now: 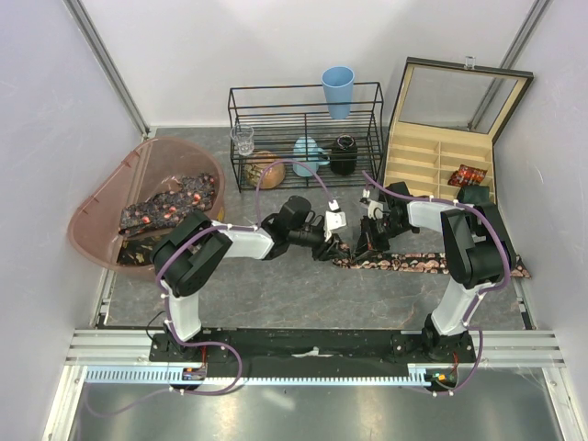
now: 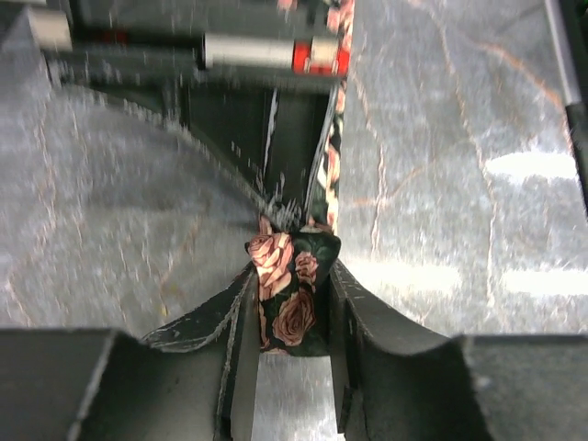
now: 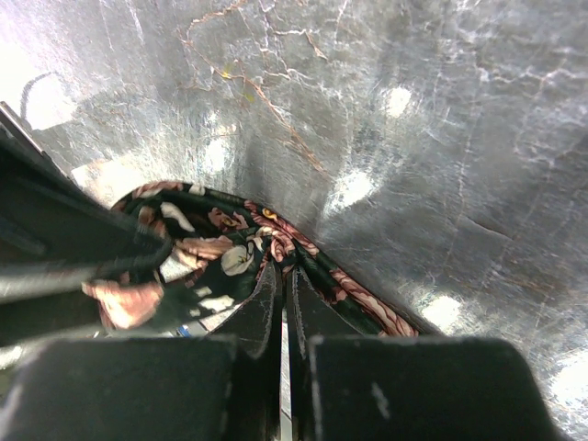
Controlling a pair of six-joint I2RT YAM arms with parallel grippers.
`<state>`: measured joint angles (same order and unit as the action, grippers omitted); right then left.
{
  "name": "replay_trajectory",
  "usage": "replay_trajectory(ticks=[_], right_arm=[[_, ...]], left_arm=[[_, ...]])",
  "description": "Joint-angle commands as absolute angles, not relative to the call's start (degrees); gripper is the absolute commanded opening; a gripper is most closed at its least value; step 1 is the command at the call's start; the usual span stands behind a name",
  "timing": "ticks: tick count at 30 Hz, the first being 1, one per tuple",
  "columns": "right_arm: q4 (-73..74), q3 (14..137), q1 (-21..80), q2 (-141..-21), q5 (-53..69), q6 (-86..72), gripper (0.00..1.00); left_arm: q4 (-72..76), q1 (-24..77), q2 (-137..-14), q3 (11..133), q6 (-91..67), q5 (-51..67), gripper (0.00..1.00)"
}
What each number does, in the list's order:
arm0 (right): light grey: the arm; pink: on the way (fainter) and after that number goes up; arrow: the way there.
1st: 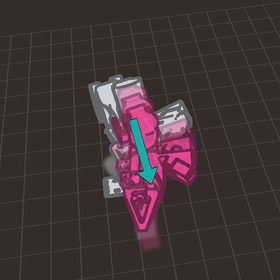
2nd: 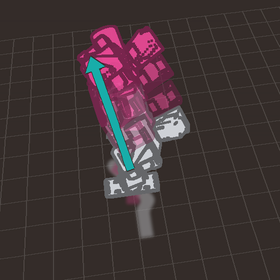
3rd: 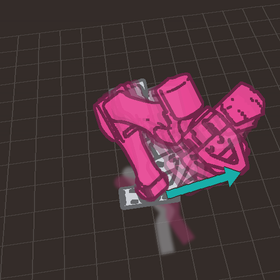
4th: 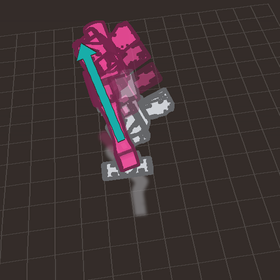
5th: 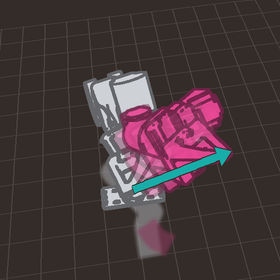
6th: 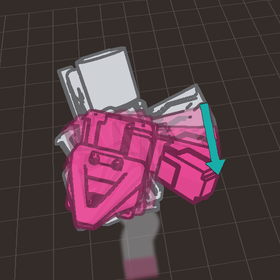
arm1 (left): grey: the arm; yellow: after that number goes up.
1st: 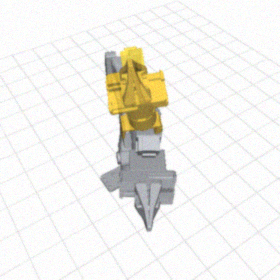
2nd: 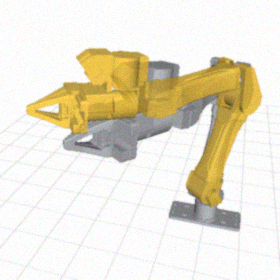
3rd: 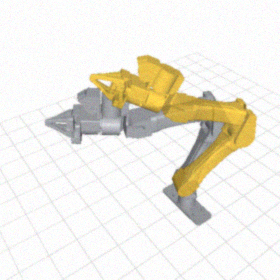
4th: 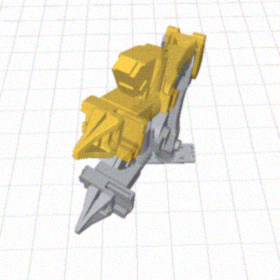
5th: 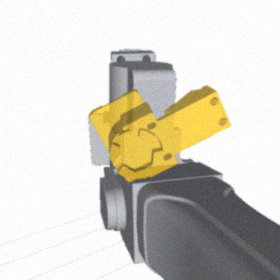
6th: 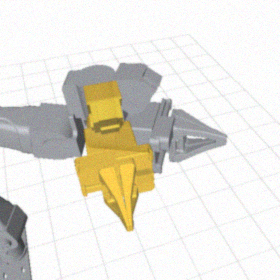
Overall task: Roll the ties
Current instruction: Roll the tie at the center of the board.
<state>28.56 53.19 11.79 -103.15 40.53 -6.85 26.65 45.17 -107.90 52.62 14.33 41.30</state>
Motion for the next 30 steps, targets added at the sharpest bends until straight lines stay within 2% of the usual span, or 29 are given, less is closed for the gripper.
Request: replay_trajectory(ticks=[1, 18, 27, 30], right_arm=[[25.0, 52.8, 12.0, -105.8, 30.8, -4.3, 0.0], [24.5, 52.6, 12.0, -105.6, 32.3, -5.4, 0.0], [25.0, 53.5, 12.0, -104.3, 34.0, -6.1, 0.0], [25.0, 53.4, 12.0, -104.7, 33.3, -5.9, 0.0]], left_arm=[[30.1, 46.6, -109.2, 56.8, 12.0, 42.7, 0.4], [18.1, 49.0, -114.7, 58.6, 19.9, 33.3, 0.48], [10.8, 49.0, -114.2, 59.2, 24.4, 31.2, 0.36], [14.6, 48.9, -112.3, 56.8, 23.5, 32.6, 0.49]])
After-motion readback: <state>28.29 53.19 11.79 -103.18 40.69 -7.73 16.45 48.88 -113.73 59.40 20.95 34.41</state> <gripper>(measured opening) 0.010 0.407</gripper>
